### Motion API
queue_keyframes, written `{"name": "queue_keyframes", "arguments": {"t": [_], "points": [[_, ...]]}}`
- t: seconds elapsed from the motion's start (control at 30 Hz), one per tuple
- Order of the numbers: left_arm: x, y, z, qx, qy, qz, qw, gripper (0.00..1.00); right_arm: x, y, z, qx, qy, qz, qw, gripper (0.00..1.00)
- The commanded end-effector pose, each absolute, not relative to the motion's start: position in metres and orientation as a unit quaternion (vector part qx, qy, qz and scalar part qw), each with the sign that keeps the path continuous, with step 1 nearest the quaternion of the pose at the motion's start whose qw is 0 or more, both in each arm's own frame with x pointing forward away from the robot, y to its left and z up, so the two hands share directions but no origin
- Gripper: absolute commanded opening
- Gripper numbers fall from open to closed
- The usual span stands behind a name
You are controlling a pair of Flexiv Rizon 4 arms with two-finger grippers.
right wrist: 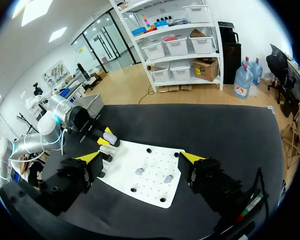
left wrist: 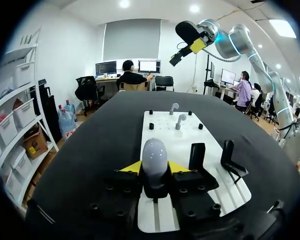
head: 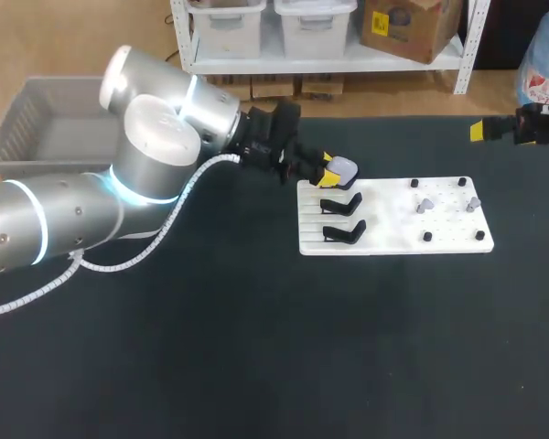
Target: Pick up each earbud case from the left stands, insert the matching earbuds, close the lid, and place the case in the box.
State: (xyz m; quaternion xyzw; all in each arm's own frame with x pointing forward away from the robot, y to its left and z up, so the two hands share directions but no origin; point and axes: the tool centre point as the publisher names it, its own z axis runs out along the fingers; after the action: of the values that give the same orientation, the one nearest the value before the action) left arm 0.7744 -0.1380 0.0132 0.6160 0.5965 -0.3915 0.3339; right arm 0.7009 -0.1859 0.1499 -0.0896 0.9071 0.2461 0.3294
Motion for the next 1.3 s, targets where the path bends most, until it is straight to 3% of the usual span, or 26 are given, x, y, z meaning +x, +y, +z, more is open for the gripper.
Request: {"name": "queue_keyframes", "arguments": {"t": [0.03, 0.23, 0.8, 1.3], "points": [[0.771, -0.135, 0.013, 0.616, 0.597, -0.388, 0.336, 0.00, 0.701, -0.186, 0.150, -0.090, 0.907, 0.246, 0.330, 1.00], [0.765, -0.128, 0.026, 0.612, 0.591, -0.385, 0.359, 0.00, 0.701, -0.186, 0.150, -0.090, 0.907, 0.246, 0.330, 1.00], [0.720, -0.130, 0.122, 0.542, 0.513, -0.445, 0.496, 0.00, 0.701, -0.186, 0.150, -0.090, 0.907, 0.246, 0.330, 1.00], [0.693, -0.136, 0.130, 0.498, 0.520, -0.464, 0.515, 0.00, 0.701, -0.186, 0.150, -0.090, 0.907, 0.246, 0.330, 1.00]]}}
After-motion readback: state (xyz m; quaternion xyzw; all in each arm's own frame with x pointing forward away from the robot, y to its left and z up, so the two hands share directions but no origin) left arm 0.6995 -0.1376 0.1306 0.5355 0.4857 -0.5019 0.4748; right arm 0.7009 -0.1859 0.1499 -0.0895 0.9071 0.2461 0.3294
